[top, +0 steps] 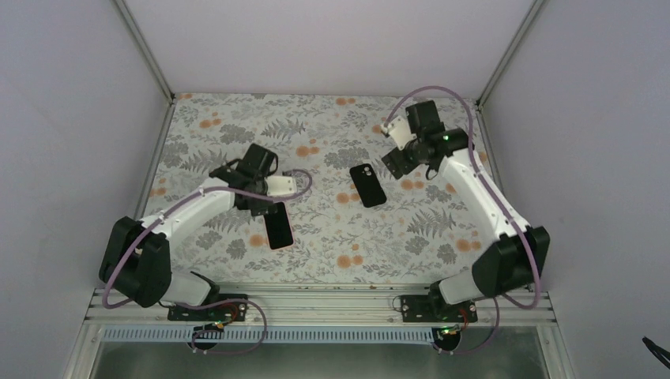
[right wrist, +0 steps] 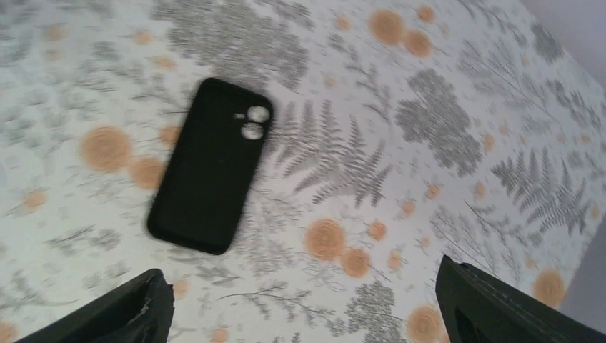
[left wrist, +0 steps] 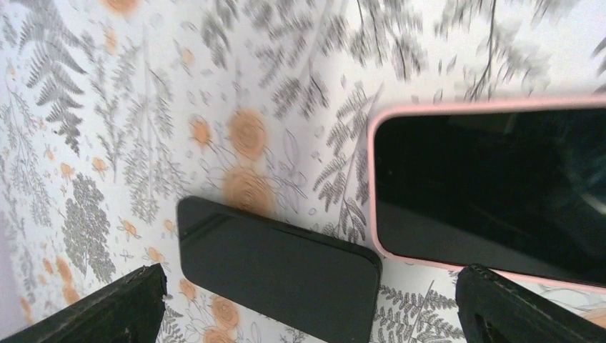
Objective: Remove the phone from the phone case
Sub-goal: Place the phone case at the center of the board, then adjust the phone at the center of the board.
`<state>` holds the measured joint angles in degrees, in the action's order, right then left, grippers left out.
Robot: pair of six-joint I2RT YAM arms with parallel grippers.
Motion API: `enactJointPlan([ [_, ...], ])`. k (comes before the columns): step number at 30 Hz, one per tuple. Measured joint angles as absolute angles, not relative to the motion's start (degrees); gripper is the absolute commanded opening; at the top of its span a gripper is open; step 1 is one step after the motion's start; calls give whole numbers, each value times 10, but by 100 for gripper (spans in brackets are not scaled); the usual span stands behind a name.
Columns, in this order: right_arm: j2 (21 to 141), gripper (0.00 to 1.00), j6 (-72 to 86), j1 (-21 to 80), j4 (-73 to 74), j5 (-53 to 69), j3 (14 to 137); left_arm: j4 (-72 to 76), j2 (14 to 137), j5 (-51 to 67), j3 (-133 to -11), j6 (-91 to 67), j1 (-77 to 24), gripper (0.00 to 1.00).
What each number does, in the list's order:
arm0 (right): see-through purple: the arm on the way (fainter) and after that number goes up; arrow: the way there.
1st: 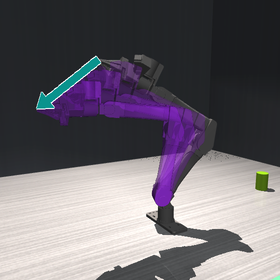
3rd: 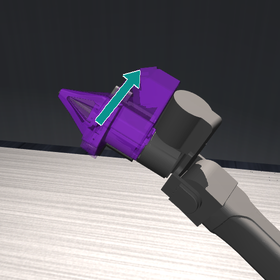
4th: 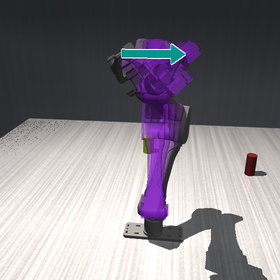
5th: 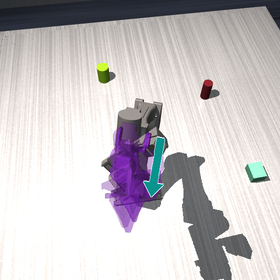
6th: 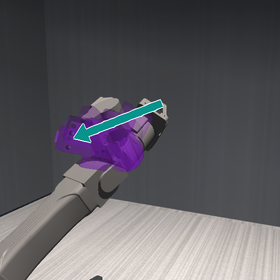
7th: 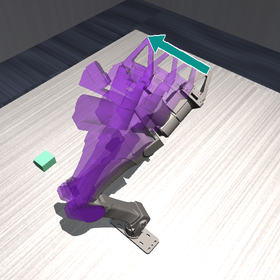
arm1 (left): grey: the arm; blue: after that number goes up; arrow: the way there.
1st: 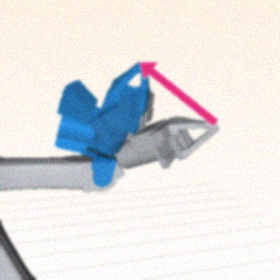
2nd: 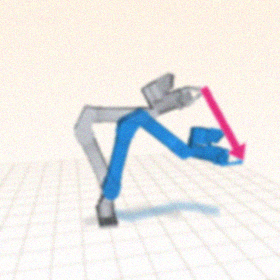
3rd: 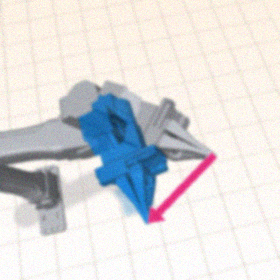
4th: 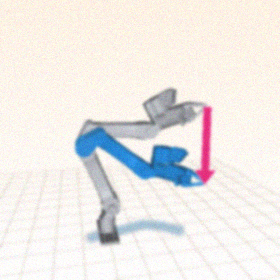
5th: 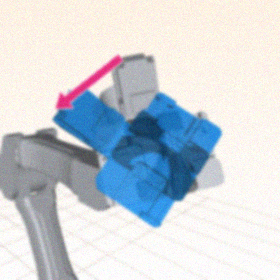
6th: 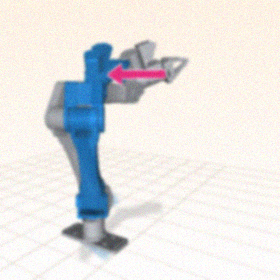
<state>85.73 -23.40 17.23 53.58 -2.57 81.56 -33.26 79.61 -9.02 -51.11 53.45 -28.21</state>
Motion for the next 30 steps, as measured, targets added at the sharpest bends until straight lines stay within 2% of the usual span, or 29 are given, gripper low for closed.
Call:
enactJointPlan([
  [7,749,92,-258,334,494,-12,683,-414,846,23,-698,479,-194,100],
  [10,738,81,-257,402,475,11,646,-422,897,80,-789,427,-123,100],
  [12,743,67,-257,427,460,31,641,-424,937,122,-854,386,-77,100],
  [13,748,57,-260,436,450,43,641,-429,960,146,-887,363,-54,100],
  [16,773,9,-276,455,414,85,642,-439,1014,194,-948,311,-11,100],
  [17,789,4,-280,462,404,101,645,-440,1030,206,-958,296,-4,100],
  [21,879,4,-290,495,383,154,688,-452,1081,239,-962,262,-3,100],
  [30,1126,4,-297,639,326,168,836,-463,1143,278,-968,229,-8,100],
])
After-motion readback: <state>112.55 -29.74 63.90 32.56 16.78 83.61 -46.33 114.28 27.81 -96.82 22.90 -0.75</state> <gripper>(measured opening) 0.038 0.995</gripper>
